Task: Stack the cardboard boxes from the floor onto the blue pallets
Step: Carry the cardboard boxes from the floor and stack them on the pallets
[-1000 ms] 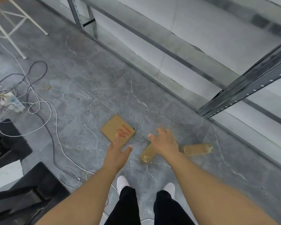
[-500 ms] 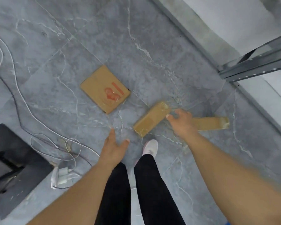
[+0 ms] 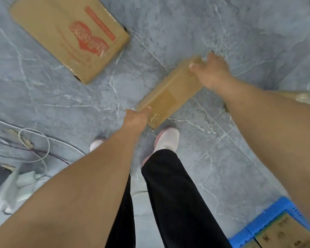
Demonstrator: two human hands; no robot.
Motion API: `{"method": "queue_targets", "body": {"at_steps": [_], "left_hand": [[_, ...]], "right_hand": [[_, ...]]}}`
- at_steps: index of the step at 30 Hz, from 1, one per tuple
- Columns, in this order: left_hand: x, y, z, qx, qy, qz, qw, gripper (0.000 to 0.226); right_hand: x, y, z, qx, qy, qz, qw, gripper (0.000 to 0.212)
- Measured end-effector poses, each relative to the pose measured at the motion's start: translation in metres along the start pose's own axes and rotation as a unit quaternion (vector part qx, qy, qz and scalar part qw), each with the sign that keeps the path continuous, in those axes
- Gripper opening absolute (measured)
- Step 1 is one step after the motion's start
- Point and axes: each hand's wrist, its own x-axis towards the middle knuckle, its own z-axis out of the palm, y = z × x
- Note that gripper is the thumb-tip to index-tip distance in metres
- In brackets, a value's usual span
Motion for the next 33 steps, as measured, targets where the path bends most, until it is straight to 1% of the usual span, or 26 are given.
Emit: {"method": "queue_targets", "body": {"at_steps": [2,6,11,13,16,17,19,21,23,26,29,31,33], "left_hand": [[0.015,0.001,0.005,-0.007,-0.003,-0.014,1.000,0.076],[0.030,0.005,0.009,-0.050,-0.037,-0.024,0.998,0.064],[0.013,0.016,-0.001,-0.075,-0.023,-0.012,0.997,0.060],[-0.008,0.023,-0.010,-0.073,-0.013,0.000,0.997,0.062],[-0.052,0.030,-0.030,-0.078,0.015,0.017,0.997,0.076],[-0.069,0.031,-0.038,-0.082,0.024,0.022,0.996,0.077],[-0.100,0.032,-0.056,-0.089,0.044,0.033,0.995,0.072],[-0.131,0.030,-0.073,-0.098,0.059,0.046,0.992,0.059],[-0.161,0.027,-0.085,-0.107,0.067,0.063,0.990,0.052],[-0.208,0.025,-0.097,-0.098,0.071,0.104,0.987,0.053],[-0.258,0.029,-0.099,-0.088,0.075,0.145,0.983,0.058],[-0.292,0.034,-0.096,-0.089,0.073,0.177,0.977,0.058],[-0.322,0.040,-0.091,-0.084,0.070,0.208,0.972,0.060]], "right_hand": [[0.016,0.003,0.012,0.002,-0.010,0.003,1.000,0.070],[0.029,0.009,0.025,0.023,-0.017,0.017,0.999,0.067],[0.014,0.012,0.009,0.077,-0.013,0.032,0.996,0.069],[-0.004,0.012,-0.006,0.095,-0.009,0.036,0.995,0.069],[-0.041,0.008,-0.031,0.133,0.001,0.040,0.990,0.067],[-0.056,0.006,-0.041,0.145,0.004,0.043,0.988,0.066],[-0.090,0.001,-0.059,0.171,0.009,0.047,0.984,0.065],[-0.125,-0.002,-0.077,0.218,0.012,0.053,0.974,0.064],[-0.158,0.001,-0.093,0.265,0.010,0.063,0.962,0.063],[-0.202,0.013,-0.116,0.318,0.012,0.074,0.945,0.059],[-0.241,0.031,-0.140,0.364,0.036,0.091,0.926,0.051],[-0.267,0.046,-0.157,0.384,0.048,0.106,0.916,0.049],[-0.293,0.063,-0.170,0.394,0.066,0.100,0.911,0.043]]}}
